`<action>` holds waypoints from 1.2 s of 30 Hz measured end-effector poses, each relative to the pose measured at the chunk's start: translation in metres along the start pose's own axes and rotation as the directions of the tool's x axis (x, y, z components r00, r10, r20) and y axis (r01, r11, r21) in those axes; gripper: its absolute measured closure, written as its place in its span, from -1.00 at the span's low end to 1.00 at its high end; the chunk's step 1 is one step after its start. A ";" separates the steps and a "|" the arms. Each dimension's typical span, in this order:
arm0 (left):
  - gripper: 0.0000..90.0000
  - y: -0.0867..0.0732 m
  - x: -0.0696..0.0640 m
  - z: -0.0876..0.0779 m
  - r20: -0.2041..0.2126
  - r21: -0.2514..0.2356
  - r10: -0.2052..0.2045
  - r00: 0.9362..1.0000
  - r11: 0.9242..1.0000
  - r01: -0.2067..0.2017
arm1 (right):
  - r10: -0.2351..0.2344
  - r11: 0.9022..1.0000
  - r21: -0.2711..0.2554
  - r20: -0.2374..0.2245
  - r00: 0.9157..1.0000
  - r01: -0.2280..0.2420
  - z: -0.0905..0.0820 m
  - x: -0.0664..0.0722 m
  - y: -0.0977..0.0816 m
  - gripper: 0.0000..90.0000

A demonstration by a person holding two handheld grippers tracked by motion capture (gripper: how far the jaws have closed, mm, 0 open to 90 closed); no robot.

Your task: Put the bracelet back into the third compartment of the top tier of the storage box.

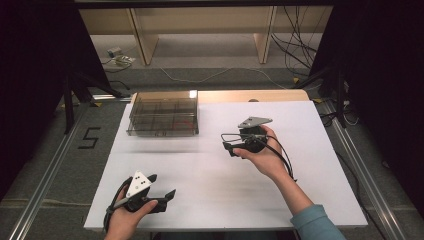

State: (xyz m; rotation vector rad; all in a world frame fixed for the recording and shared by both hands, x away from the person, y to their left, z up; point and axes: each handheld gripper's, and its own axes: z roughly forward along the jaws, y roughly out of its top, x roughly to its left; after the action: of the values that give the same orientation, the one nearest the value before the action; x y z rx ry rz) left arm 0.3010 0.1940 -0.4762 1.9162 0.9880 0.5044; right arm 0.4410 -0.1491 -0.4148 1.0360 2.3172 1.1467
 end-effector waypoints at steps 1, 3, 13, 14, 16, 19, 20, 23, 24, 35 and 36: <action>-0.64 0.000 0.000 0.000 0.000 0.000 0.000 1.000 1.000 0.000 | -0.001 1.000 0.001 0.001 1.000 0.001 -0.001 -0.001 -0.001 -0.54; -0.64 0.000 0.000 0.000 -0.001 -0.001 -0.001 1.000 1.000 0.001 | 0.001 1.000 0.006 0.006 1.000 -0.001 -0.002 -0.003 -0.004 -0.54; -0.64 0.000 0.000 0.000 0.000 0.001 -0.005 1.000 1.000 0.005 | 0.012 1.000 0.005 0.019 1.000 -0.012 -0.014 -0.011 -0.016 -0.54; -0.64 -0.001 0.000 0.000 0.000 0.000 -0.006 1.000 1.000 0.006 | 0.014 1.000 0.004 0.019 1.000 -0.014 -0.016 -0.012 -0.017 -0.54; -0.64 -0.001 0.000 0.000 0.000 0.000 -0.008 1.000 1.000 0.008 | 0.016 1.000 0.005 0.023 1.000 -0.016 -0.019 -0.014 -0.022 -0.54; -0.64 -0.001 0.000 0.001 0.000 0.001 -0.009 1.000 1.000 0.009 | 0.022 1.000 0.001 0.027 0.999 -0.022 -0.025 -0.018 -0.028 -0.54; -0.64 -0.001 0.000 0.001 0.000 0.002 -0.009 1.000 1.000 0.009 | 0.023 1.000 0.000 0.030 0.999 -0.023 -0.027 -0.019 -0.030 -0.54; -0.64 -0.001 0.000 0.002 0.000 0.004 -0.009 1.000 1.000 0.009 | 0.038 0.999 -0.002 0.034 0.999 -0.038 -0.031 -0.023 -0.037 -0.54; -0.64 -0.001 0.000 0.002 0.001 0.004 -0.010 1.000 1.000 0.010 | 0.038 0.999 -0.002 0.035 0.999 -0.038 -0.032 -0.024 -0.039 -0.53; -0.64 -0.001 0.000 0.002 0.002 0.005 -0.016 1.000 1.000 0.016 | 0.056 0.998 -0.011 0.050 0.997 -0.055 -0.049 -0.035 -0.056 -0.53; -0.64 -0.001 0.000 0.002 0.002 0.005 -0.017 1.000 1.000 0.017 | 0.055 0.998 -0.011 0.054 0.997 -0.055 -0.050 -0.036 -0.058 -0.53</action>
State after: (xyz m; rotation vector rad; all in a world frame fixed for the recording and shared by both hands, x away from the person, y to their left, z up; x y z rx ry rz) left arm 0.3016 0.1932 -0.4784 1.9110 1.0044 0.4898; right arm 0.4091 -0.2256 -0.4301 1.1198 2.2525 1.1352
